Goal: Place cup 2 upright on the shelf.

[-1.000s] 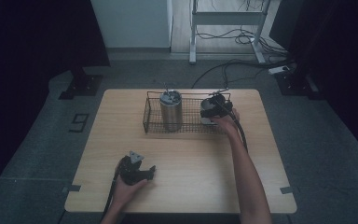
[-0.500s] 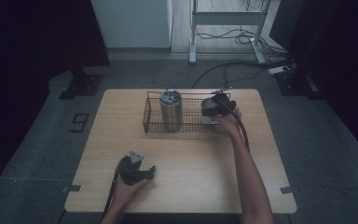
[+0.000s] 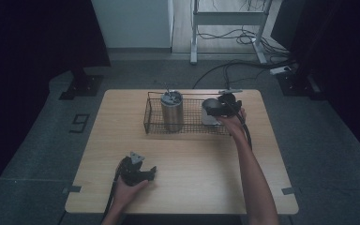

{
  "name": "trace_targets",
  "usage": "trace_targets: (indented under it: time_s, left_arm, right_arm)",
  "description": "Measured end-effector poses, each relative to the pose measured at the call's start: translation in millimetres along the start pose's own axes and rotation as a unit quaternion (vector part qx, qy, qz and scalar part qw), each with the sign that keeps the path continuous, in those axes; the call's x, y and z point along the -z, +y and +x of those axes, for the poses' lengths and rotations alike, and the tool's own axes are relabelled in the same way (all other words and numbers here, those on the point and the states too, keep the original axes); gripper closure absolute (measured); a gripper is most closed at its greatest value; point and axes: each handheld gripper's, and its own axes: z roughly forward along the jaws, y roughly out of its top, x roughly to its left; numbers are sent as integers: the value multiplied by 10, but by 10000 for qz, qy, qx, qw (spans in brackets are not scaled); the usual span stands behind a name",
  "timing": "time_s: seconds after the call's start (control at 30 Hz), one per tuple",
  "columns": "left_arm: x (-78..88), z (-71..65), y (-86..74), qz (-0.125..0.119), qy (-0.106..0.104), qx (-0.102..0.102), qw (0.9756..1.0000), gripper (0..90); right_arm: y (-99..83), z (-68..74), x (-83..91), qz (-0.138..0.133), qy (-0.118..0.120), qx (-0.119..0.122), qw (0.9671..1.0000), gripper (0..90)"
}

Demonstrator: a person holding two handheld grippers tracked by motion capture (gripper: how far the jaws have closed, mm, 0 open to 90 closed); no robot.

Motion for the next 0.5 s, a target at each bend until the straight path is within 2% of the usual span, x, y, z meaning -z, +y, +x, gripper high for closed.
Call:
trace_targets:
  time_s: [0.17,0.4,0.5]
  left_arm:
    - [0,-1,0,1,2,-2,10000,151]
    - [0,-1,0,2,6,-4,10000,152]
    - [0,2,0,-1,-3,2,10000,151]
  right_arm:
    - [-29,-23,89,-98,20,-39,9999,20]
    - [-124,-9,212,-212,127,108,9996,53]
    - [-159,6,261,-162,165,183,9996,47]
